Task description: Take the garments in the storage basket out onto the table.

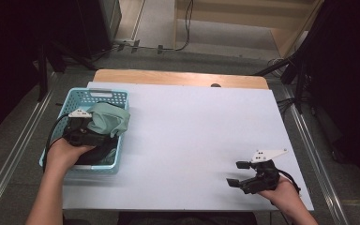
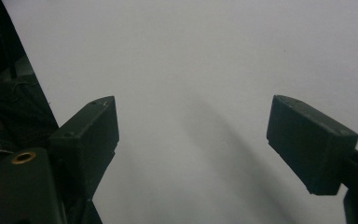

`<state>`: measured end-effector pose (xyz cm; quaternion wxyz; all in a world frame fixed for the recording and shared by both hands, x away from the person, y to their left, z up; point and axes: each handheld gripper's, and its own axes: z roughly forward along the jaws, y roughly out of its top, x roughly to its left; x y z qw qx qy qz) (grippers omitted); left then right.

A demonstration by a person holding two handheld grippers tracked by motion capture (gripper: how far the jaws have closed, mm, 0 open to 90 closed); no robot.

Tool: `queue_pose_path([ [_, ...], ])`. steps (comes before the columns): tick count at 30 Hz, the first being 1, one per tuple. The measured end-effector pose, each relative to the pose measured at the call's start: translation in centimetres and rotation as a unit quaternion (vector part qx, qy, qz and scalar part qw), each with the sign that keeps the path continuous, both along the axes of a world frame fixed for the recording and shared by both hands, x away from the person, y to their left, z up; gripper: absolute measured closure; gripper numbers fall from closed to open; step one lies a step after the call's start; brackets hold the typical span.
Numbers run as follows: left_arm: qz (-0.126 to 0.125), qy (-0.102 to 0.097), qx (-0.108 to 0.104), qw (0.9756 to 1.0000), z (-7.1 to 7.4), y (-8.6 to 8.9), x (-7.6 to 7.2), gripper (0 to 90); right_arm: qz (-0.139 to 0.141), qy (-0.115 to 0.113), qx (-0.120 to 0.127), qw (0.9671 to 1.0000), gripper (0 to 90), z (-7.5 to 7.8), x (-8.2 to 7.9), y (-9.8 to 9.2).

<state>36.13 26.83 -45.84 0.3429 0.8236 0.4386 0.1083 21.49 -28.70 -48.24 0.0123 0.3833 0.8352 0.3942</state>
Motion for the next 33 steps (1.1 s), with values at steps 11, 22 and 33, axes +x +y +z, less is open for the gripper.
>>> queue_pose_path([
  [11,-0.004,0.011,0.012,0.9999,0.1,0.1,0.4,28.5,0.001,-0.001,0.001,1.0,15.4,0.0,0.0,-0.1],
  [22,0.018,0.039,0.02,0.9989,0.8,0.4,1.1,52.5,0.0,-0.004,0.001,1.0,15.4,0.0,0.0,-0.1],
  [33,0.03,0.031,-0.032,0.9986,3.3,1.8,0.7,55.8,-0.004,-0.008,0.004,1.0,15.4,0.1,0.1,-0.1],
])
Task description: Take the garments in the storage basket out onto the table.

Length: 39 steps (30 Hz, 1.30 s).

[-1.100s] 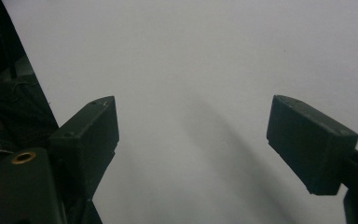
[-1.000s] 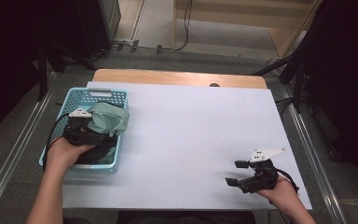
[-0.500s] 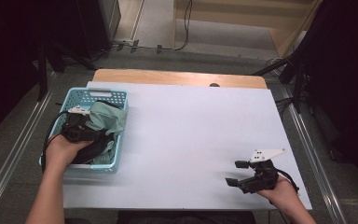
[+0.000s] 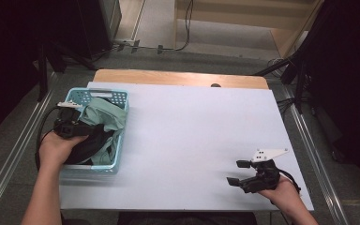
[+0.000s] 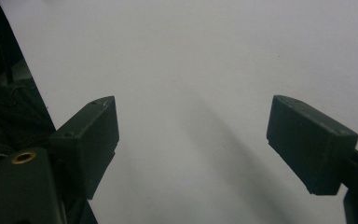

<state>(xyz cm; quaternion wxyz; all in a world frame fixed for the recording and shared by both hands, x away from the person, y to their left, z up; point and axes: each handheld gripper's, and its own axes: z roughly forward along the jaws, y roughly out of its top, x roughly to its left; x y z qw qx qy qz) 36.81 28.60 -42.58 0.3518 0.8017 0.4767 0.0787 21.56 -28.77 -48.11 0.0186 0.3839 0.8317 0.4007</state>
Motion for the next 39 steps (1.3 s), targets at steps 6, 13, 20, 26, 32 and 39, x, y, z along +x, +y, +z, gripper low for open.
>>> queue_pose_path([
  [6,0.0,-0.016,-0.019,0.9997,1.5,0.5,-0.6,56.1,-0.002,-0.001,0.003,1.0,15.4,0.0,0.0,0.0],
  [13,-0.006,-0.017,-0.04,0.9991,2.8,0.8,-0.7,56.1,-0.005,-0.003,0.006,1.0,15.4,0.1,0.1,-0.2],
  [20,-0.024,-0.006,-0.032,0.9992,4.9,0.5,-0.2,56.0,-0.007,-0.003,0.011,0.9999,15.4,0.1,0.2,-0.2],
  [26,-0.039,-0.008,-0.04,0.9984,6.7,-0.1,-0.1,55.9,-0.007,-0.002,0.01,0.9999,15.4,0.1,0.1,-0.2],
  [32,-0.05,-0.005,-0.05,0.9974,8.4,-0.3,0.2,55.9,-0.007,-0.003,0.012,0.9999,15.4,0.1,0.1,-0.3],
  [39,-0.069,-0.01,-0.065,0.9954,10.1,-0.4,0.3,55.8,-0.007,-0.003,0.013,0.9999,15.4,0.1,0.1,-0.2],
])
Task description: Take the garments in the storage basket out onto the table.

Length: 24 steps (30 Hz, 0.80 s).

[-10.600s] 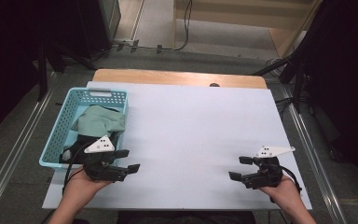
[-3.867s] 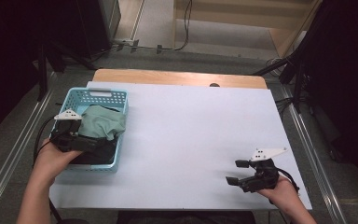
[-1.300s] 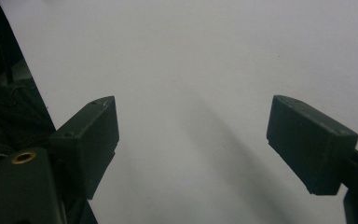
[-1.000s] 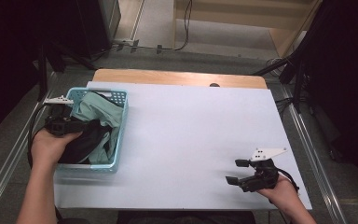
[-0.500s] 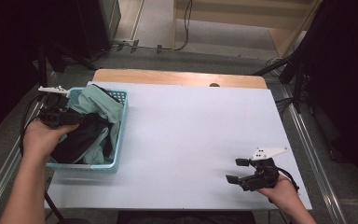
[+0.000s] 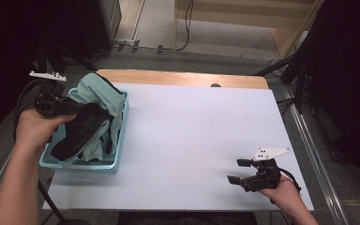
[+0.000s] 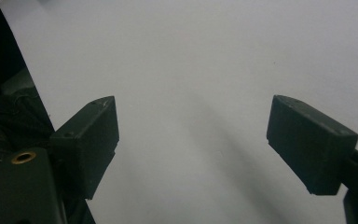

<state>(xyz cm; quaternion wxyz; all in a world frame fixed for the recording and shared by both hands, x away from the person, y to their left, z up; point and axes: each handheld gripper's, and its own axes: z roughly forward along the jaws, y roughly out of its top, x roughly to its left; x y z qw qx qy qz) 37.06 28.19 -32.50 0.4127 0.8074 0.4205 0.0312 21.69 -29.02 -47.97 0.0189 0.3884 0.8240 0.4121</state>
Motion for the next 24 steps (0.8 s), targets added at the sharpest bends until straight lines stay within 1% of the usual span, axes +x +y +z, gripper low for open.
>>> queue_pose_path([
  [6,-0.015,-0.003,-0.012,0.9998,1.4,-0.5,0.0,55.7,0.0,0.0,0.001,1.0,15.4,0.0,0.0,0.0],
  [10,-0.025,-0.007,-0.012,0.9996,2.4,-1.1,-0.1,55.7,-0.002,-0.001,0.001,1.0,15.4,0.0,0.0,0.0],
  [12,-0.031,-0.009,-0.014,0.9994,2.8,-1.5,-0.1,55.7,-0.002,-0.001,0.001,1.0,15.4,0.0,0.0,0.0],
  [16,-0.037,-0.009,-0.012,0.9992,3.6,-2.3,-0.1,55.5,-0.002,0.0,0.001,1.0,15.4,0.1,0.0,0.0],
  [18,-0.043,-0.013,-0.01,0.9989,4.0,-2.8,-0.2,55.5,-0.002,-0.001,0.001,1.0,15.4,0.1,0.0,-0.1],
  [19,-0.049,-0.014,-0.013,0.9986,4.2,-3.1,-0.3,55.5,-0.002,-0.001,0.001,1.0,15.4,0.1,0.0,-0.1],
  [24,-0.062,-0.015,-0.022,0.9977,5.0,-4.1,-0.1,55.4,-0.002,-0.002,0.001,1.0,15.4,0.0,0.0,-0.1],
])
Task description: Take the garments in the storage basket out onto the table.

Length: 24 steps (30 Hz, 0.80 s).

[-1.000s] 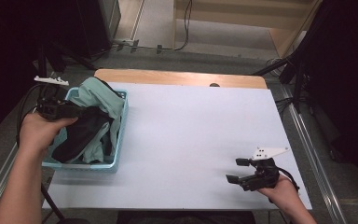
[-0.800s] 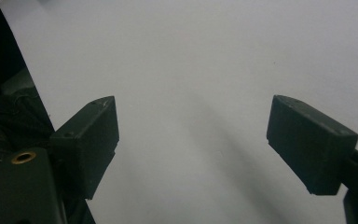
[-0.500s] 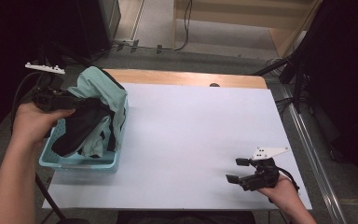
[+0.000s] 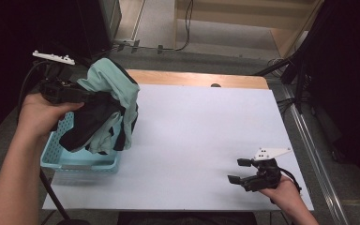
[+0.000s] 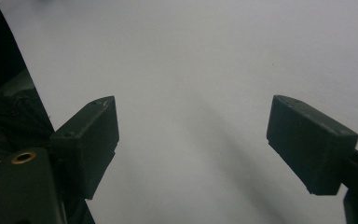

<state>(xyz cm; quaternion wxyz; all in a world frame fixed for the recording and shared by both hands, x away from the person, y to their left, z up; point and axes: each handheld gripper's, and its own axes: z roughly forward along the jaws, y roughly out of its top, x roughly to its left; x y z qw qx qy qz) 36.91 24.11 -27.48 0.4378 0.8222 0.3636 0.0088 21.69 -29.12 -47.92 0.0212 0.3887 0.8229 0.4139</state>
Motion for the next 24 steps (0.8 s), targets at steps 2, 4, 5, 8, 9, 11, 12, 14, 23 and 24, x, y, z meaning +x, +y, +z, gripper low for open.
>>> queue_pose_path([
  [2,-0.004,-0.002,0.0,1.0,0.3,-0.4,0.1,55.3,0.0,0.001,-0.001,1.0,15.4,0.0,0.0,0.0],
  [4,-0.008,-0.002,-0.002,1.0,0.4,-0.8,0.2,55.3,-0.001,0.001,0.002,1.0,15.4,0.1,0.0,0.0],
  [5,-0.008,-0.002,-0.003,1.0,0.4,-1.0,0.2,55.3,-0.002,0.001,0.004,1.0,15.4,0.1,0.0,0.0],
  [8,-0.014,-0.001,-0.001,0.9999,0.6,-1.7,0.4,55.2,-0.001,-0.001,0.004,1.0,15.4,0.0,0.0,0.0],
  [9,-0.016,-0.001,0.001,0.9999,0.6,-1.9,0.4,55.2,-0.002,0.0,0.004,1.0,15.4,0.0,0.0,0.0],
  [11,-0.021,-0.002,0.0,0.9998,0.6,-2.3,0.5,55.1,-0.001,-0.001,0.003,1.0,15.4,0.0,0.0,0.0],
  [12,-0.022,-0.002,0.0,0.9998,0.7,-2.5,0.5,55.1,-0.002,-0.001,0.004,1.0,15.4,0.1,0.0,0.0],
  [14,-0.024,-0.002,-0.001,0.9997,0.7,-2.9,0.6,55.1,-0.002,0.0,0.004,1.0,15.4,0.1,0.0,0.0],
  [23,-0.041,-0.001,-0.003,0.9992,0.6,-4.7,0.9,55.1,-0.004,-0.002,0.005,1.0,15.4,0.1,-0.1,-0.1],
  [24,-0.041,-0.001,-0.003,0.9992,0.6,-5.0,1.0,55.1,-0.004,-0.002,0.004,1.0,15.4,0.1,-0.1,-0.1],
])
